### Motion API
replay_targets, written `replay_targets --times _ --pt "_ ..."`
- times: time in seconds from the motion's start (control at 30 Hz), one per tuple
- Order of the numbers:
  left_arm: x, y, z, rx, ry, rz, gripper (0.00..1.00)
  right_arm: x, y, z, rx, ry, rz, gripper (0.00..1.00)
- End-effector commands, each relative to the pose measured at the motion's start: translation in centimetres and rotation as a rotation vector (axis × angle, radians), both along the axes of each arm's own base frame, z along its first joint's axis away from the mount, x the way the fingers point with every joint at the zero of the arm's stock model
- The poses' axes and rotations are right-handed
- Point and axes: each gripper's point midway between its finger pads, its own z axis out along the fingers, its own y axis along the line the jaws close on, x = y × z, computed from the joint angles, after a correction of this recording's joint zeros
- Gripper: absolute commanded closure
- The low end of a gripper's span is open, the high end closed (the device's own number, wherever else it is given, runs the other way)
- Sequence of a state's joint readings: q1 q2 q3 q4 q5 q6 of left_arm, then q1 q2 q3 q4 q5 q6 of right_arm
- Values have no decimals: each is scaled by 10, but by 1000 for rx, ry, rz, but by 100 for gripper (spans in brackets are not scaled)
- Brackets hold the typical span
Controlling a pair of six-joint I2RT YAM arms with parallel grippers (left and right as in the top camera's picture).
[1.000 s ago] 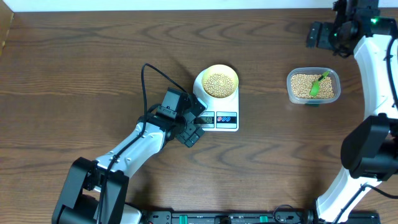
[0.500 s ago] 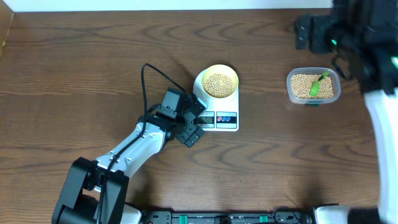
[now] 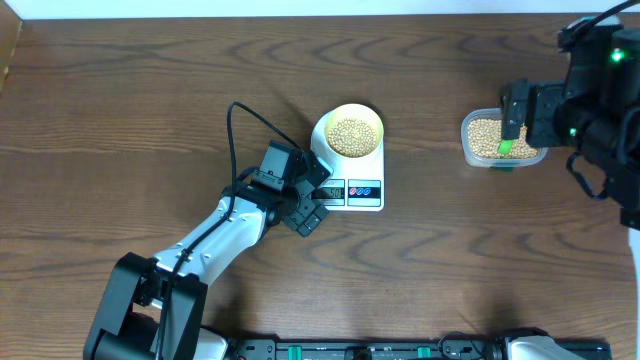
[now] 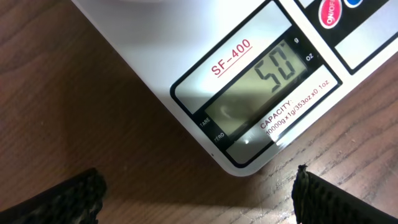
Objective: Scoop item into bowl and weigh 50g on scale
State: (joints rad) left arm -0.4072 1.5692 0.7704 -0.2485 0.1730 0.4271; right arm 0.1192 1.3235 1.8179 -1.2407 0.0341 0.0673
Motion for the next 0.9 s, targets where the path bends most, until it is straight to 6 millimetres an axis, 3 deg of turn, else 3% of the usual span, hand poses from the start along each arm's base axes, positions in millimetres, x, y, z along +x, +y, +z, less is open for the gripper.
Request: replay_targets --times 0.0,0.3,0.53,0.87 --pt "0 3 -4 19 3 -9 2 -8 1 -18 8 32 2 1" --pt "0 3 -4 19 3 -9 2 4 3 -82 21 -35 8 1" --pt "0 3 -4 19 3 -9 2 6 6 -145 85 -71 40 1" --pt "0 3 -4 19 3 -9 2 1 6 -179 128 -331 71 1"
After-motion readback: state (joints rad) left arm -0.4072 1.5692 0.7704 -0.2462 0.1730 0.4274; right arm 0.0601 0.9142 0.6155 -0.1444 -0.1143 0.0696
